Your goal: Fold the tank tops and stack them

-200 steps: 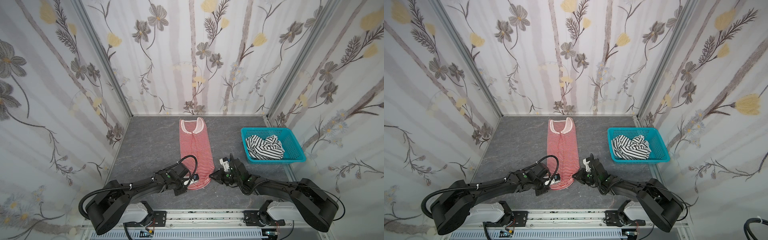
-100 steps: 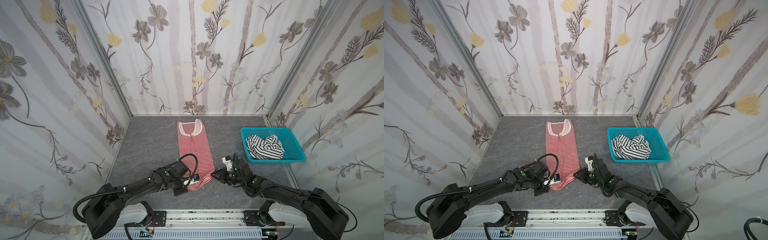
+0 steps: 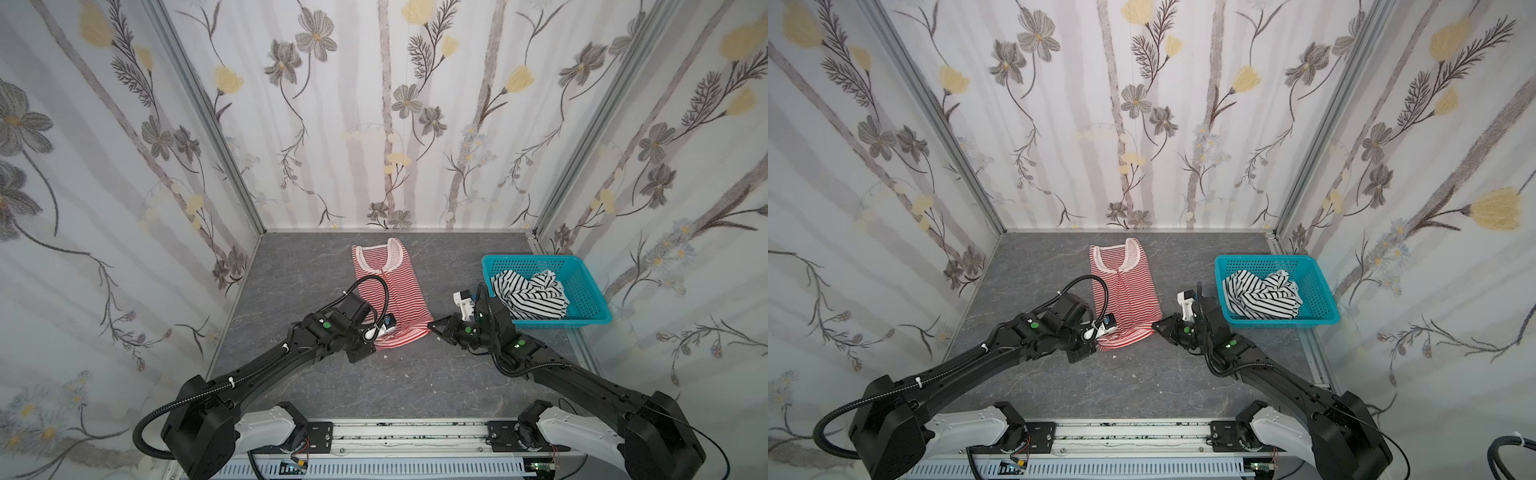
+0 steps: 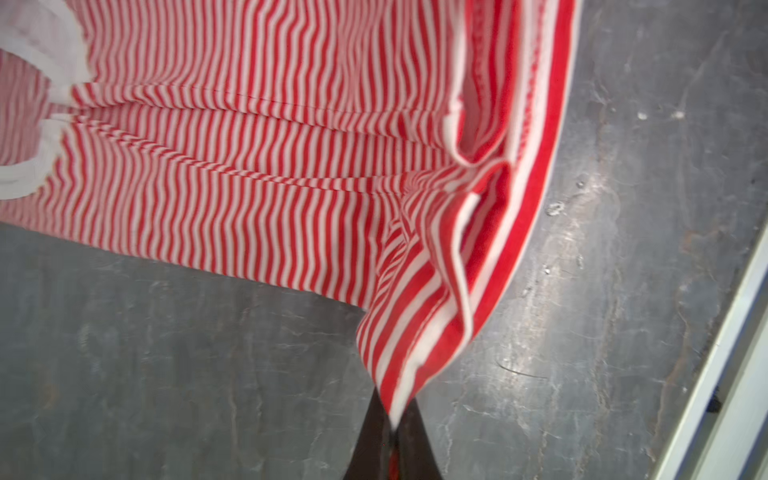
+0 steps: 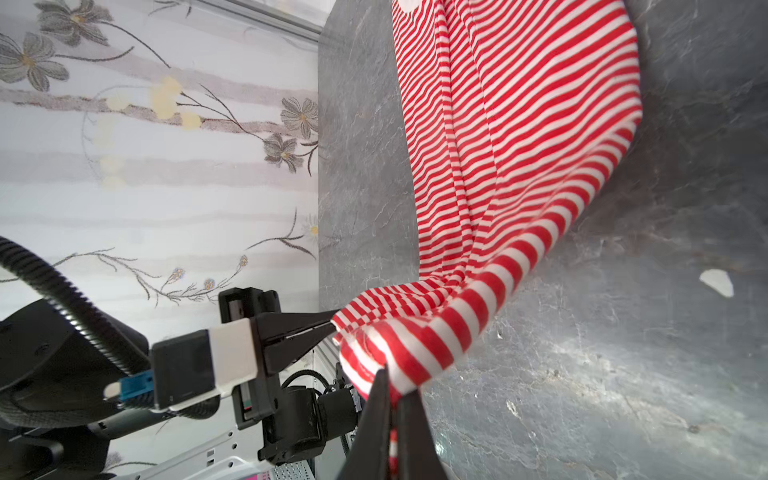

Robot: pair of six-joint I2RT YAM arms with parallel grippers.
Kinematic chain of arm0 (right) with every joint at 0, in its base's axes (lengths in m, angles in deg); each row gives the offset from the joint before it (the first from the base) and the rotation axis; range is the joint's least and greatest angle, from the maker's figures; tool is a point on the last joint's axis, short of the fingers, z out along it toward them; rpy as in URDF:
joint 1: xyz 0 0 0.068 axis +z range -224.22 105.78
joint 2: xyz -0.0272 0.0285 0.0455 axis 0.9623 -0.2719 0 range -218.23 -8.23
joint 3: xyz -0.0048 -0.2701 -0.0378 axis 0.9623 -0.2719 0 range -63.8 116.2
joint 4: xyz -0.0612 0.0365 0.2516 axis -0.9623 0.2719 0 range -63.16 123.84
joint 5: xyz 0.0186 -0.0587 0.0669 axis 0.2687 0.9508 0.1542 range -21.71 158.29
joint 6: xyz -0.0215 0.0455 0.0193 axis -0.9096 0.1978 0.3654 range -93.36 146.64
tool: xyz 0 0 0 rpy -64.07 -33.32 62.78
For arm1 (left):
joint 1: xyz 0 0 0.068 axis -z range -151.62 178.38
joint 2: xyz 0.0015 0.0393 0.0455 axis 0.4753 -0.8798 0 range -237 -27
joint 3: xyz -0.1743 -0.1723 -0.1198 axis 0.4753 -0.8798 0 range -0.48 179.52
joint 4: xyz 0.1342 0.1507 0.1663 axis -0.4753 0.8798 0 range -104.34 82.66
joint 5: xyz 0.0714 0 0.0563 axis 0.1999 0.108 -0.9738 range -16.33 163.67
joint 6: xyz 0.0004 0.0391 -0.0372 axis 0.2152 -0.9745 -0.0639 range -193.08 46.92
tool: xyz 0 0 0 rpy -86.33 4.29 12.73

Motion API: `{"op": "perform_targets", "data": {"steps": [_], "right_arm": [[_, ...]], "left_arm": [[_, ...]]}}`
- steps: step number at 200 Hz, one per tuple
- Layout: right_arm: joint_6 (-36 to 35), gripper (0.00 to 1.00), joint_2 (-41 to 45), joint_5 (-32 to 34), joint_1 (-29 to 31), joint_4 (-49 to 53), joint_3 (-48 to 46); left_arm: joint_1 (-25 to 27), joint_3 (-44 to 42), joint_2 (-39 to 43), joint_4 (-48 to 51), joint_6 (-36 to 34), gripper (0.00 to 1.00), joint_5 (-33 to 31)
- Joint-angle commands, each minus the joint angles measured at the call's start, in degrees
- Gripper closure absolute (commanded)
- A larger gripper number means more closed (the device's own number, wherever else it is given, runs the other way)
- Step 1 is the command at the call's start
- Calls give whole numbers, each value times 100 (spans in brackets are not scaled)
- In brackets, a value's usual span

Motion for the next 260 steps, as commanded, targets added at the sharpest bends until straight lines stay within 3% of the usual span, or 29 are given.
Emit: {"op": "perform_targets", "data": {"steps": [1,106,192,202,212,225,236,260], "right_arm": [[-277,100,-348,-374,-194,-116,339],[-751,100,-3525,-1233,-996,-12,3143],[-681,100,-5030,-1254,-1292,55,4283],[-663,96,-5154,-1285,-1311,17,4365],[-674,85,-5271,-1317,-1328,30,4472],[-663,66,-5358,-1390,-1337,-59,4548],[-664,55,-5312,-1385,-1348,-122,4534],[-741,49,-5019,-1247,-1346,-148,4348]], "left_arm": [[-254,359,-285,-209,-227,100,-255],[-1164,2266,-2615,-724,-317,100,-596],[-1504,3086,-3982,-816,-165,99,-1102],[-1507,3148,-4063,-820,-145,96,-1163],[-1523,3201,-4126,-828,-120,90,-1205],[-1535,3271,-4168,-837,-49,72,-1213],[-1554,3342,-4163,-855,54,63,-1216],[-1600,3368,-3913,-957,285,57,-1152]]}}
